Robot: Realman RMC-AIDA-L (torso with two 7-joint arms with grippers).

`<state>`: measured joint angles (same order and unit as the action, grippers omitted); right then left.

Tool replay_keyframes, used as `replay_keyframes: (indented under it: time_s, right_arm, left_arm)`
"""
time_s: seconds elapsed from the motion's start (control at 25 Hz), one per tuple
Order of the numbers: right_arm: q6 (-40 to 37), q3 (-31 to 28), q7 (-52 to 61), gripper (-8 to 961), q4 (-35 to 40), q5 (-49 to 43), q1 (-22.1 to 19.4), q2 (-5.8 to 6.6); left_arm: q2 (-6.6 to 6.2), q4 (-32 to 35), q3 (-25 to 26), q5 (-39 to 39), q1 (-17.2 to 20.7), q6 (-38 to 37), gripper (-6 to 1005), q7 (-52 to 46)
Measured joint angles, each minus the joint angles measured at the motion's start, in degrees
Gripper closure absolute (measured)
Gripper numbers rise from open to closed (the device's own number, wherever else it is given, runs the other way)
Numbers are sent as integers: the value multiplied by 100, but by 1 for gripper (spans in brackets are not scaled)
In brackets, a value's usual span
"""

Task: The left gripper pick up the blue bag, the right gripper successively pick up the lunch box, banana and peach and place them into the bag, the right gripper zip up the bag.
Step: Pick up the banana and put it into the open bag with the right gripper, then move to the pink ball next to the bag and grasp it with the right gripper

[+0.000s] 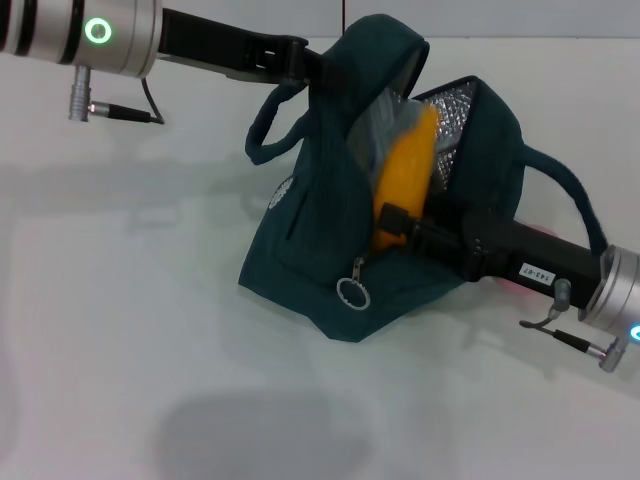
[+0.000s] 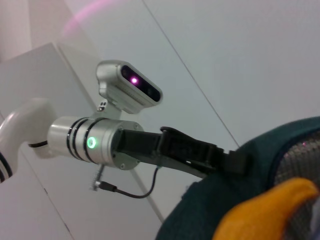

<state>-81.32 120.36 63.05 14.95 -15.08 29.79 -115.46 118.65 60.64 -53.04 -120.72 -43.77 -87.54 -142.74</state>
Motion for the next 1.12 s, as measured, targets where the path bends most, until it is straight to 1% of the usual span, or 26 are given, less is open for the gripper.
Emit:
replay_keyframes:
  time_s: [0.08, 0.28, 0.4, 0.56, 0.64, 0.72, 0.88, 1.0, 1.08, 1.12]
  right_arm:
    - [-9, 3, 76, 463, -67, -5, 7, 6]
    - [6, -23, 407, 235, -136, -236, 53, 51]
    - [-50, -109, 555, 222, -167, -341, 30, 96]
    - [-475, -660, 533, 205, -175, -343, -186, 183]
    - [-667, -898, 530, 197, -173, -349, -272, 254]
    - [-680, -1054, 546, 188, -172, -350, -296, 313]
    - [-599, -1243, 556, 194, -175, -350, -278, 354]
    - [-934, -1250, 511, 196, -141, -421, -259, 373]
    - [-1400, -1270, 459, 195, -113, -480, -273, 446]
    - [-1653, -1272, 415, 195, -109, -493, -283, 500]
  left_arm:
    - [2, 0, -7, 4, 0, -2, 945, 0]
    - [12, 0, 0, 26, 23, -20, 945, 0]
    - [15, 0, 7, 35, 48, -22, 945, 0]
    - [17, 0, 9, 37, 115, -36, 944, 0]
    - [18, 0, 10, 38, 133, -41, 944, 0]
    - [28, 7, 12, 46, 147, -42, 944, 0]
    - [45, 17, 0, 55, 158, -45, 944, 0]
    - [44, 24, 8, 83, 165, -52, 944, -3]
    - [25, 41, 15, 228, 173, -79, 944, -17]
    - [-20, 44, 17, 589, 204, -204, 944, -30]
